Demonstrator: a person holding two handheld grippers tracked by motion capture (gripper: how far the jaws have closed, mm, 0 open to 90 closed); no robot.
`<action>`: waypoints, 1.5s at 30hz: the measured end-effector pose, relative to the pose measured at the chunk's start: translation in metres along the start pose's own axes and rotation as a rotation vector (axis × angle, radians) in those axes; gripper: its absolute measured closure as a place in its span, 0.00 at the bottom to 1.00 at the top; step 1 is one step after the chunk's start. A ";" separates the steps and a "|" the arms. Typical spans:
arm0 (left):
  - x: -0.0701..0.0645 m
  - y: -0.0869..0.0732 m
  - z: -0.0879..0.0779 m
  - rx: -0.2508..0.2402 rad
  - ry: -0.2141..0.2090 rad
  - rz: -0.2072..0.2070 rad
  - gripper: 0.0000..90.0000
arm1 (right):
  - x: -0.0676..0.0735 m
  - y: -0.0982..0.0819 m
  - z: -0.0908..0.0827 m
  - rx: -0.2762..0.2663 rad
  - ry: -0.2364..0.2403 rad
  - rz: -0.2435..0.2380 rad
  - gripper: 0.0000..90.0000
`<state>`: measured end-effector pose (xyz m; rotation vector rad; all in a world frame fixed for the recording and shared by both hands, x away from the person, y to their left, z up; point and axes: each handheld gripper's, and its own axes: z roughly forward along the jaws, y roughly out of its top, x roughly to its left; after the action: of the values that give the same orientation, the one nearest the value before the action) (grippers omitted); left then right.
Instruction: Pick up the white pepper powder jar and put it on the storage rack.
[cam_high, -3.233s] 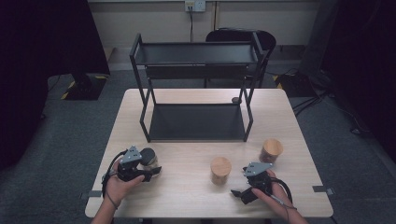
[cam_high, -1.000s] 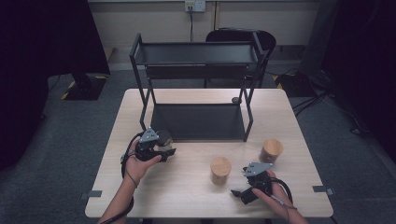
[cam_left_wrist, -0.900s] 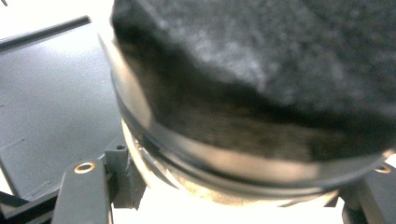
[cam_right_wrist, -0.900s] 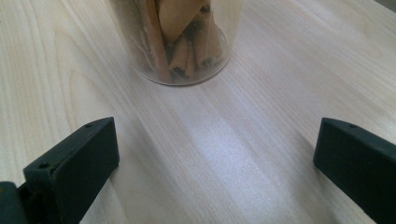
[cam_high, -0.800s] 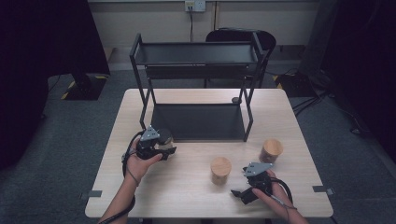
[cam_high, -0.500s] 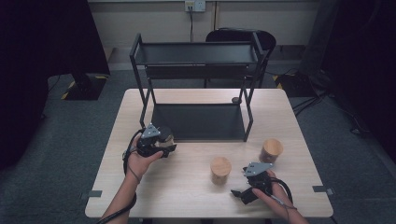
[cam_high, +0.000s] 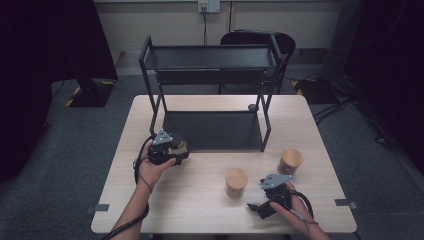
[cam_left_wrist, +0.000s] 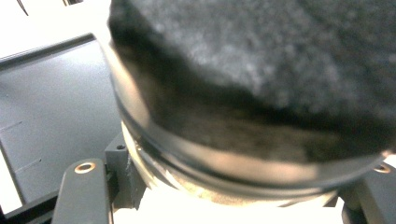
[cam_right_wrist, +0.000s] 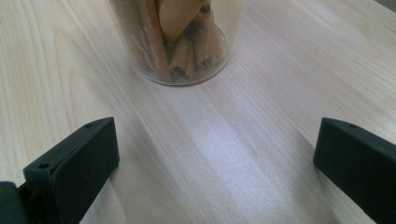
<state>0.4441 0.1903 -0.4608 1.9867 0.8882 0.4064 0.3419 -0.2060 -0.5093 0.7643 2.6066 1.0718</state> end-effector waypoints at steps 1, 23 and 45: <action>0.000 0.000 0.001 -0.002 0.001 -0.002 0.34 | 0.000 0.000 0.000 0.000 0.000 0.000 0.00; 0.015 0.006 0.008 -0.011 0.030 -0.017 0.34 | 0.000 0.000 0.000 0.000 0.000 0.000 0.00; 0.018 0.019 0.012 -0.022 0.040 -0.022 0.34 | 0.000 0.000 0.000 0.000 0.000 0.001 0.00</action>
<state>0.4719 0.1889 -0.4524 1.9529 0.9257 0.4437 0.3418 -0.2060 -0.5093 0.7652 2.6065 1.0719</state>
